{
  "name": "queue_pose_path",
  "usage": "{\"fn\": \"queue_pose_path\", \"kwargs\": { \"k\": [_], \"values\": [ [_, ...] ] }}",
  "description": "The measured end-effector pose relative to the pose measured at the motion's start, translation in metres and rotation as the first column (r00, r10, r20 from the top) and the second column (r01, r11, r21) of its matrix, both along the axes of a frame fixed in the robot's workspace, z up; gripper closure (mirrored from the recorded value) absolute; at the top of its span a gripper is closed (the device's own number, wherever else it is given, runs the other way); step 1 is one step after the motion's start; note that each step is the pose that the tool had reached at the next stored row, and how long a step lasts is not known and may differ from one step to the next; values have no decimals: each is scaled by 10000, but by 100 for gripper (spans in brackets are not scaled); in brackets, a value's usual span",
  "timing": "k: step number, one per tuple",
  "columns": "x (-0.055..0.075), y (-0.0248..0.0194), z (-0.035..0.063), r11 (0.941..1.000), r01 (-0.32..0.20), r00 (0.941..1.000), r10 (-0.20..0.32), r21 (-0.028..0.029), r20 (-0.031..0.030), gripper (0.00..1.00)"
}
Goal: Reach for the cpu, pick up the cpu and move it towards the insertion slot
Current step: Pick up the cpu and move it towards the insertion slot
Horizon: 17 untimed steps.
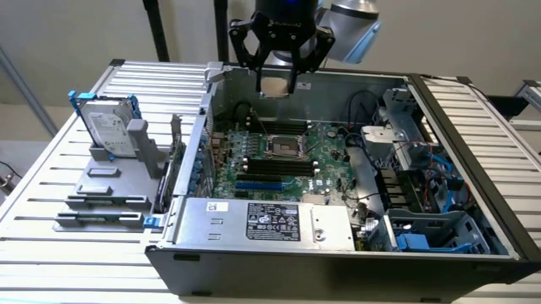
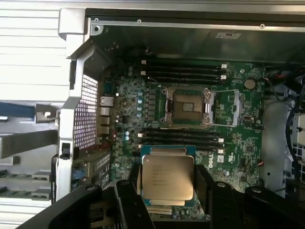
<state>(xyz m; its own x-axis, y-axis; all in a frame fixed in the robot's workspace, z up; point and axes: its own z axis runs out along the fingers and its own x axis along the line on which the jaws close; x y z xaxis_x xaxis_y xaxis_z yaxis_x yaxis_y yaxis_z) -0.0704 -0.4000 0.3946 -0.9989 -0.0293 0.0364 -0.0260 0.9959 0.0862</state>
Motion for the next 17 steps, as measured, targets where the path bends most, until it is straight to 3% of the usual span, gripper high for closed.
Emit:
{"fn": "queue_pose_path", "kwargs": {
  "k": [3,7,17],
  "values": [
    [32,93,-20,9999,-1,10000,1,-119,0,45],
    [73,181,-48,9997,2,10000,-2,-238,0,45],
    [198,338,-98,9995,101,9999,-101,-303,0,45]
  ]
}}
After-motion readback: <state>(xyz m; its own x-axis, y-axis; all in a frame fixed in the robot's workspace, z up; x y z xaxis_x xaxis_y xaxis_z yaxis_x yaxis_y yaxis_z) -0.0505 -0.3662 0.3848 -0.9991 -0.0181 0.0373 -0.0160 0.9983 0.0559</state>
